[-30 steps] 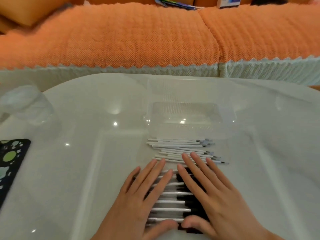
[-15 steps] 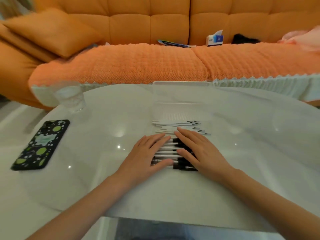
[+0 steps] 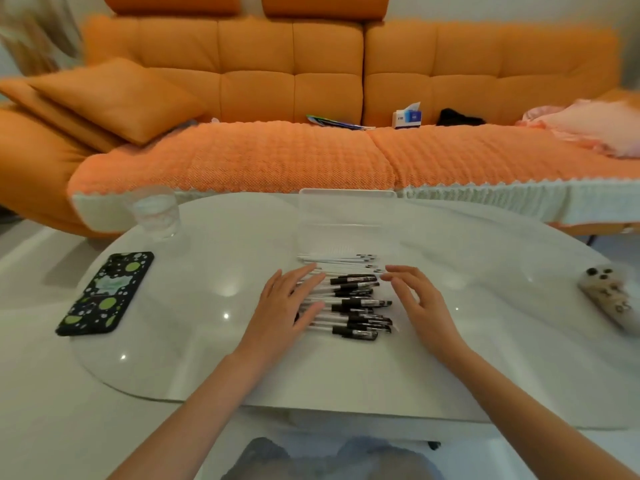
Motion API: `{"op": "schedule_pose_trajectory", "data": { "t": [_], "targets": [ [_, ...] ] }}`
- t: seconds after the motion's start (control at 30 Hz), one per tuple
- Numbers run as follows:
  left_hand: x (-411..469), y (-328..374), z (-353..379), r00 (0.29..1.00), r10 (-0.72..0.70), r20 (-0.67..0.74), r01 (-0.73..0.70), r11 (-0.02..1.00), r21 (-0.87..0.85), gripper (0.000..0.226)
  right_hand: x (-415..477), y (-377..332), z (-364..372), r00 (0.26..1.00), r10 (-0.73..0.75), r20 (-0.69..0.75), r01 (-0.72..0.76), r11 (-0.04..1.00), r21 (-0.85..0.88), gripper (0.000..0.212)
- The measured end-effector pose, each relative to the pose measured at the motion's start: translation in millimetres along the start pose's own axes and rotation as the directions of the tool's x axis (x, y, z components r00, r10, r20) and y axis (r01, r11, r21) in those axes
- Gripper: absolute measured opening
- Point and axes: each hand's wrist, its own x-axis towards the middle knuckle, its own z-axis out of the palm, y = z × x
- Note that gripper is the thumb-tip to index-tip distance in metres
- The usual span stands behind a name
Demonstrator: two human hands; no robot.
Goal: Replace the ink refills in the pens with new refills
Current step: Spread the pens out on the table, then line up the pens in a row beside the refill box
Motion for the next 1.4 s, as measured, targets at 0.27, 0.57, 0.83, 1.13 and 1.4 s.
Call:
{"op": "schedule_pose_trajectory", "data": {
  "t": [0.27, 0.57, 0.83, 1.13, 1.4],
  "targets": [
    [-5, 40, 20, 0.998, 0.036, -0.056, -0.044, 0.989, -0.141, 0.027, -23, -2, -12, 0.986, -0.095, 0.139, 0.120, 0.975, -0.187, 0.012],
    [-7, 43, 27, 0.998, -0.044, -0.044, 0.032, 0.973, -0.230, 0.018, -18, 0, 0, 0.985, 0.014, 0.171, 0.015, 0.986, -0.167, 0.012],
    [18, 60, 16, 0.994, -0.109, -0.031, 0.097, 0.961, -0.259, 0.033, 8, -29, -2, 1.000, 0.010, -0.001, -0.010, 1.000, 0.027, 0.008],
    [41, 57, 17, 0.974, -0.173, -0.148, 0.134, 0.961, -0.242, 0.020, 29, -30, 11, 0.997, 0.031, -0.072, -0.007, 0.948, 0.317, 0.013],
    [41, 60, 8, 0.978, -0.186, -0.096, 0.168, 0.972, -0.165, 0.021, 24, -27, 5, 0.988, 0.112, 0.105, -0.138, 0.946, 0.292, 0.013]
  ]
}}
